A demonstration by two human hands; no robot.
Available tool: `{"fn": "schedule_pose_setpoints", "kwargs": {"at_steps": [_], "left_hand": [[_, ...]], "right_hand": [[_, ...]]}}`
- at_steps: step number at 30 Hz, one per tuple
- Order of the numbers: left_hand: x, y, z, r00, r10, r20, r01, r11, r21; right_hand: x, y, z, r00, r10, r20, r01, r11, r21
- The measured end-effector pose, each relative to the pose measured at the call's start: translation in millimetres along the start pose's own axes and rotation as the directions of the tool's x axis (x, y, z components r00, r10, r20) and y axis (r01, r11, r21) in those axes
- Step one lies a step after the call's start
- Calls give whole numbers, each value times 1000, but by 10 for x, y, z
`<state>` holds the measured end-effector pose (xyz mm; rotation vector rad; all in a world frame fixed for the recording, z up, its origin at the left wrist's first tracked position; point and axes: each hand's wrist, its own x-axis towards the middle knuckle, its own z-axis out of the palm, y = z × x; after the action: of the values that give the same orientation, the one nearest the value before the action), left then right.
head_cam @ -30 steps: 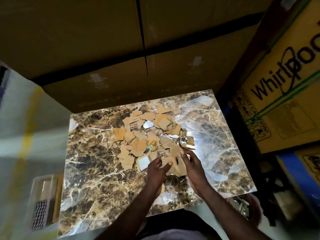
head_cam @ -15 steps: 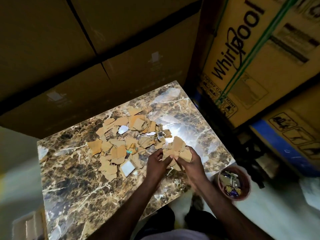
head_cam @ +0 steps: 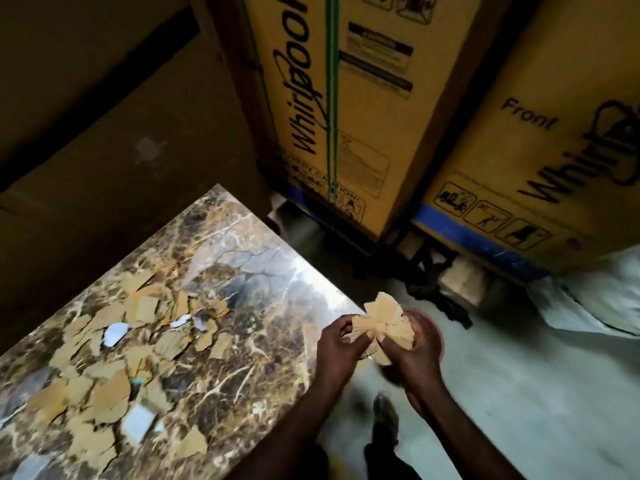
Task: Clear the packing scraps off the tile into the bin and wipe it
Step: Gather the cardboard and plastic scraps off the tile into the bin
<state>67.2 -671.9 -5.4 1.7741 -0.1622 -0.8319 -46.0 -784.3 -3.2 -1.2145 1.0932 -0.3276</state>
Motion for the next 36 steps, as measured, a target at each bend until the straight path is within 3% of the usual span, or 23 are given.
{"fn": "schedule_pose_setpoints", "kwargs": {"at_steps": [7, 12, 19, 25, 29, 32, 36], "left_hand": [[451, -315, 1407, 989, -34, 141, 20, 994, 103], [870, -889, 2031, 975, -85, 204, 48, 982, 181], [1329, -2015, 2390, 969, -173, 174, 121, 954, 274], [1851, -2729, 2641, 964, -220, 146, 165, 934, 318], [2189, -3124, 2699, 966, -243, 93, 182, 887, 424], [2310, -3301, 2622, 958, -287, 6, 254, 854, 454], [2208, -3262, 2533, 958, -286, -16, 258, 838, 481]], "right_hand": [[649, 358, -1193, 995, 15, -104, -8, 998, 69], [1207, 966, -1619, 987, 85, -140, -75, 994, 73], [1923, 2225, -1705, 950, 210, -229, -229, 972, -57], [2668, 3427, -1758, 932, 280, -231, -298, 953, -47], [2962, 3618, -1727, 955, 242, -170, -263, 958, -116], [3149, 4107, -1866, 943, 288, -166, -315, 933, -175], [3060, 4088, -1893, 910, 359, -209, -400, 892, -210]]}}
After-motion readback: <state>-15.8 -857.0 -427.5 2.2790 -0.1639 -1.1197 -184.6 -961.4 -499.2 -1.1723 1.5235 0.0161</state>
